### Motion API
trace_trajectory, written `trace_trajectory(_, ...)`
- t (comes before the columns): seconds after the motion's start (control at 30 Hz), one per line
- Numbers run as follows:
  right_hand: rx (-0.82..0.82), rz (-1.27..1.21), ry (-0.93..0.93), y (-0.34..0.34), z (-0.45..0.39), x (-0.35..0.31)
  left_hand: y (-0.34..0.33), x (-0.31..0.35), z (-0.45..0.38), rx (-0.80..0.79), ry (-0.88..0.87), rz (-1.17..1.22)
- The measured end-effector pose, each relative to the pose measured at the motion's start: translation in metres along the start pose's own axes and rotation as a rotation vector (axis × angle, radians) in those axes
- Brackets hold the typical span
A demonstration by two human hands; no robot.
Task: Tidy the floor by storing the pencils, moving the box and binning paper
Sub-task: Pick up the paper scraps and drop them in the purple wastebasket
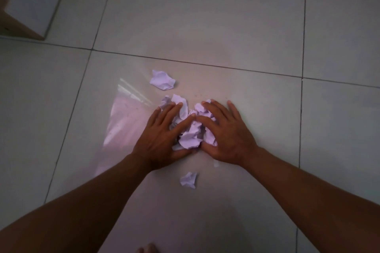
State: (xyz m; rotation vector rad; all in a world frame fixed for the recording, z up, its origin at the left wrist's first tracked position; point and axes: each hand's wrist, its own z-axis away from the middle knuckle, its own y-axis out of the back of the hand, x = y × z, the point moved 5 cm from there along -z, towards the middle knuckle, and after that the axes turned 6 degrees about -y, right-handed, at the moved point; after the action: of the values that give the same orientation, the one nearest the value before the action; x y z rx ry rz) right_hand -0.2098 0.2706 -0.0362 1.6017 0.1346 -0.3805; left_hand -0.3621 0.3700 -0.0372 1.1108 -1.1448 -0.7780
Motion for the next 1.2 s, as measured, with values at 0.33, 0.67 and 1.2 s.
trace_trajectory(0.33,0.032,-0.007,0.039,-0.002,-0.009,-0.001,0.003,-0.016,-0.008,0.040,0.002,-0.089)
trace_trajectory(0.67,0.170,0.043,-0.005,0.001,-0.022,-0.002,0.008,-0.026,-0.020,0.155,-0.037,-0.087)
trace_trajectory(1.2,0.214,-0.077,-0.162,0.006,-0.045,0.005,0.023,-0.037,-0.046,0.211,0.023,-0.008)
